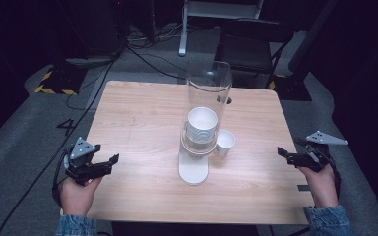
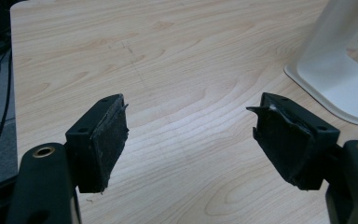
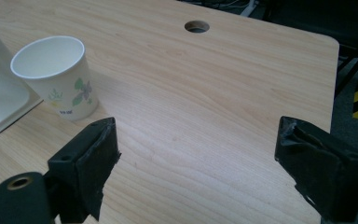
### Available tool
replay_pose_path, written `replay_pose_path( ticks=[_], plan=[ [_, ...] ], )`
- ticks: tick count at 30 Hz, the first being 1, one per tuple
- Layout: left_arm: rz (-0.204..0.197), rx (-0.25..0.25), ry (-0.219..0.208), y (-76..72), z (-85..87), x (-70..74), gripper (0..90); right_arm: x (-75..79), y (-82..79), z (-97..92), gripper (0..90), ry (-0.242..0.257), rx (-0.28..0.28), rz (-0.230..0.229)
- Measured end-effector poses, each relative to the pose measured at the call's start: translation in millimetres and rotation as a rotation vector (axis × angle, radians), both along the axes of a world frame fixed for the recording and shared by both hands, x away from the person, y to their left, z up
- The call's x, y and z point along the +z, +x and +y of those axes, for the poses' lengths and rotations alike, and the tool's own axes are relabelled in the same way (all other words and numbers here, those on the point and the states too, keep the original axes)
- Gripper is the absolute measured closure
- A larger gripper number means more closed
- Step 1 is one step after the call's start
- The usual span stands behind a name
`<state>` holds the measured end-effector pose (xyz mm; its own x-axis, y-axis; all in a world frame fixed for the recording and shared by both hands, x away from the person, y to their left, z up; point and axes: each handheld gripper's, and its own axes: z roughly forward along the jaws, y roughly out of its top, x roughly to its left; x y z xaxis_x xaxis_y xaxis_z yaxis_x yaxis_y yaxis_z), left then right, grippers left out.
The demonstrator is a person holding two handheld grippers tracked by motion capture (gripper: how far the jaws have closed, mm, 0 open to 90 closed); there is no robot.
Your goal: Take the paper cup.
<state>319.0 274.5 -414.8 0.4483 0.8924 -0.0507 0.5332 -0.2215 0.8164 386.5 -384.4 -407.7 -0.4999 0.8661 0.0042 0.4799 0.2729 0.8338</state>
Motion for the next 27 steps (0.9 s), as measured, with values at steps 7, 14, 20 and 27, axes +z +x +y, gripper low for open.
replay_pose_path(
  ticks=[7,14,20,27],
  plan=[
    [0.001,-0.002,-0.010,0.0,-0.2,-0.6,25.1,-1.5,0.4,2.9,14.3,-0.004,-0.008,0.005],
    [-0.028,0.000,-0.035,-0.8,2.2,-2.8,24.0,-2.6,0.7,-0.2,14.7,0.016,-0.042,-0.016],
    [-0.029,0.012,-0.023,0.1,-1.7,-5.4,20.1,-6.6,3.4,3.8,14.7,-0.013,-0.026,-0.006],
    [-0.034,0.025,-0.048,0.2,0.7,-4.3,16.9,-8.1,4.2,6.1,14.7,-0.007,-0.029,-0.005]
  ],
)
